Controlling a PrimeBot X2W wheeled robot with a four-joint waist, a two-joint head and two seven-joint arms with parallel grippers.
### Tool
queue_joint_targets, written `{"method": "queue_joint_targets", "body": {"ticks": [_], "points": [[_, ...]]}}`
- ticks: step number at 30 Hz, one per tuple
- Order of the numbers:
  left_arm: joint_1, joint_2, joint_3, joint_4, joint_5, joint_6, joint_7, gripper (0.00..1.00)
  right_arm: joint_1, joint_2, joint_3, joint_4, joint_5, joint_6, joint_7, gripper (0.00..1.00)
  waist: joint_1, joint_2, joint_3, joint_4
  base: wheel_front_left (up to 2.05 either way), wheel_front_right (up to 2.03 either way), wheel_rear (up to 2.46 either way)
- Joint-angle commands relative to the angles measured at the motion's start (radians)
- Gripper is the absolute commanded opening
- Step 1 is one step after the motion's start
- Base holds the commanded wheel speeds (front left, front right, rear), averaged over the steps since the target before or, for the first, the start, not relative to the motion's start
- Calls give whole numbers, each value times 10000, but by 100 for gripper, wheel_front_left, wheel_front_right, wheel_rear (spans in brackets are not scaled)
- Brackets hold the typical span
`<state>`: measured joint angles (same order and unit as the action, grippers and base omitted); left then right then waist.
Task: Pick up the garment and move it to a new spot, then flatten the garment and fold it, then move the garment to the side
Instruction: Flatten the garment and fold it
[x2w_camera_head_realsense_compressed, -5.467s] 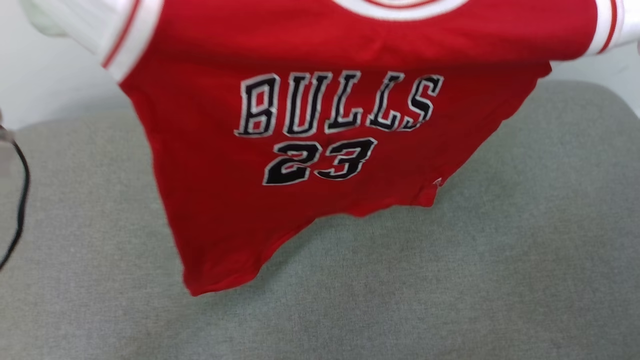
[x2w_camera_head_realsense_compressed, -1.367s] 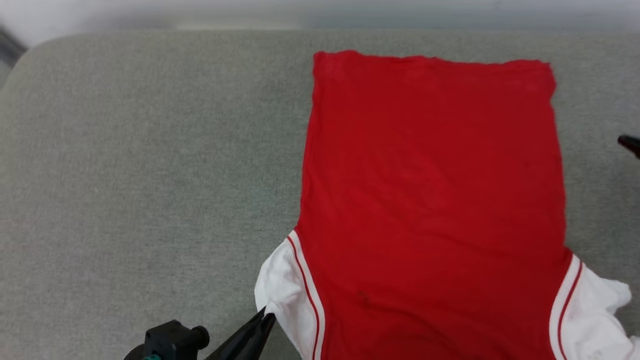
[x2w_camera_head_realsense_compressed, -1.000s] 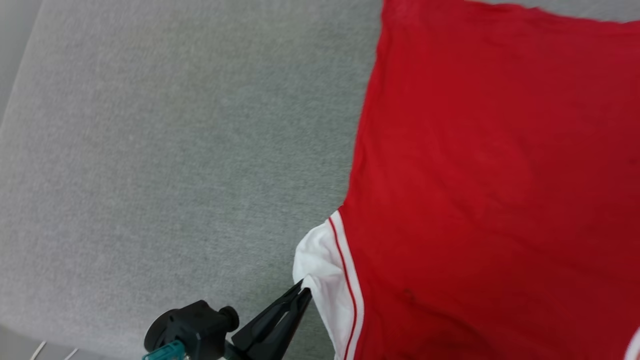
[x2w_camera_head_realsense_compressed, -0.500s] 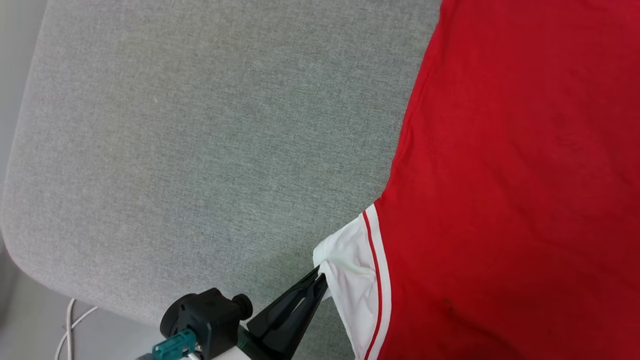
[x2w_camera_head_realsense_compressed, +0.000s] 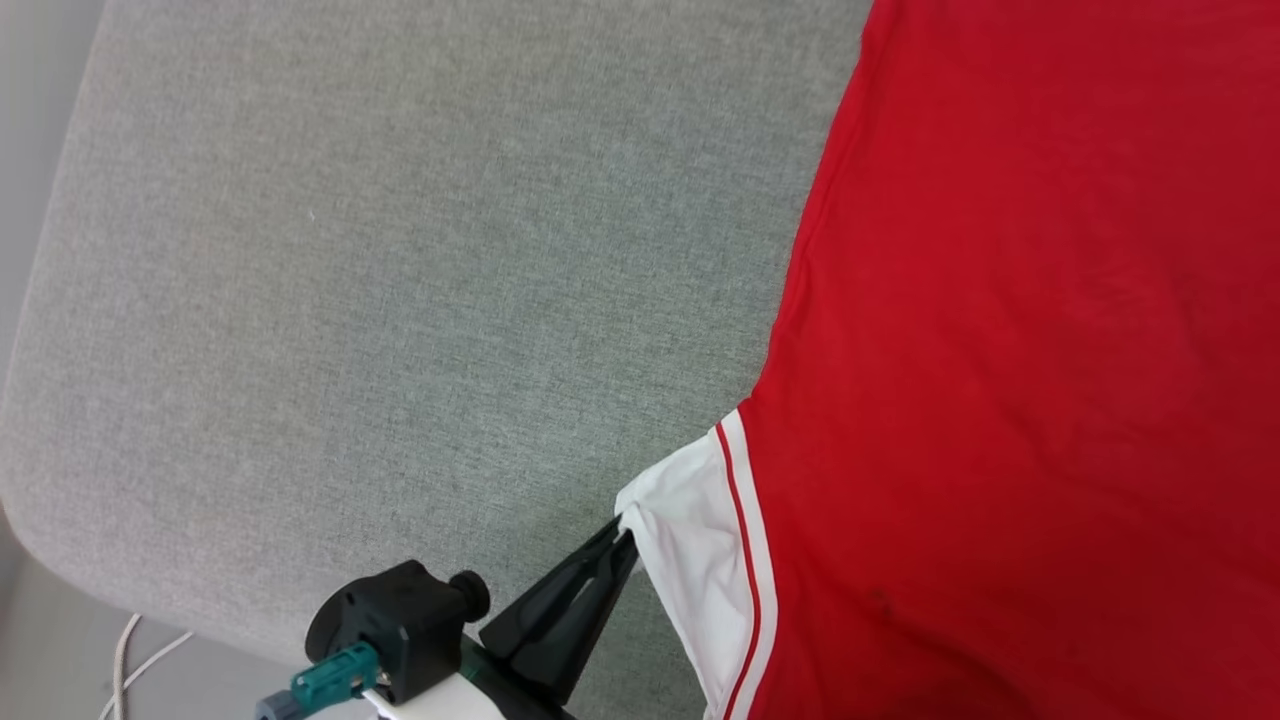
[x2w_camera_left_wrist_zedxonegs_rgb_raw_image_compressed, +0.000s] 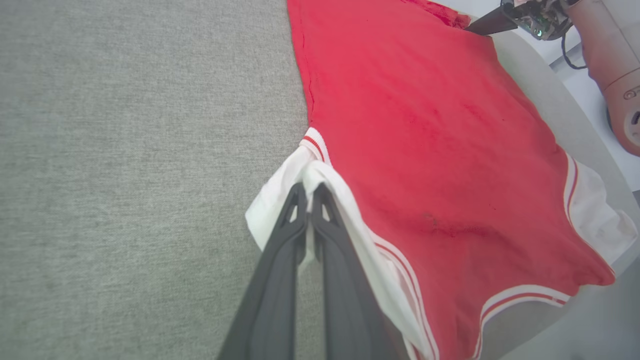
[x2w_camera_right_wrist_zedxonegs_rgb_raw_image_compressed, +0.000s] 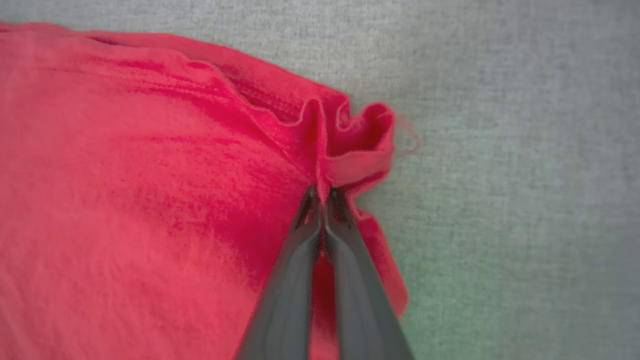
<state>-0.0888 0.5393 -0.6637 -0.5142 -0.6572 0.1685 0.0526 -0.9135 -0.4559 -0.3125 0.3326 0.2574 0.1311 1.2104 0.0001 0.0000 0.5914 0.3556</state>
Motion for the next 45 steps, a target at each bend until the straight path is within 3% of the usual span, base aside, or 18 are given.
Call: {"method": "queue_joint_targets", "body": {"ticks": [1,12,21,36,39,40,41,45], "points": [[-100,31,70,24,-54,59,-13,0,770,199,115,366,-11,-7,134,0,-1,0,-343,-222,0,0,0],[404,268,658,423,-545,392,-135,0,3567,57,1206,-225,1559,-7,-414,0,-1,0,-2600,-1544,0,0,0],[1112,431,1113,1021,-945,592,-589,0,6351,-33,1522,-1683,2898,-7,-930,0,-1,0,-4105,-2452,0,0,0],[1360,-83,1549,2263,-1419,459,-1666,0,10201,1062,1153,-3955,3517,-7,-1939,0,-1,0,-5027,-3217,0,0,0],[1351,-191,1555,2401,-1453,423,-1792,0,10608,862,1264,-4198,3144,-6,-2148,0,-1,0,-5090,-3242,0,0,0],[1343,-218,1545,2435,-1450,409,-1813,0,10665,783,1360,-4297,3010,-7,-2288,85,-1,0,-5103,-3250,0,0,0],[1329,-239,1538,2470,-1451,393,-1833,0,10685,775,1425,-4349,2980,-7,-2375,100,-1,0,-5106,-3256,0,0,0],[1184,-285,1367,2504,-1385,306,-1789,0,9957,473,1921,-5088,3619,-6,-2476,100,-1,0,-5066,-3162,0,0,0]]}}
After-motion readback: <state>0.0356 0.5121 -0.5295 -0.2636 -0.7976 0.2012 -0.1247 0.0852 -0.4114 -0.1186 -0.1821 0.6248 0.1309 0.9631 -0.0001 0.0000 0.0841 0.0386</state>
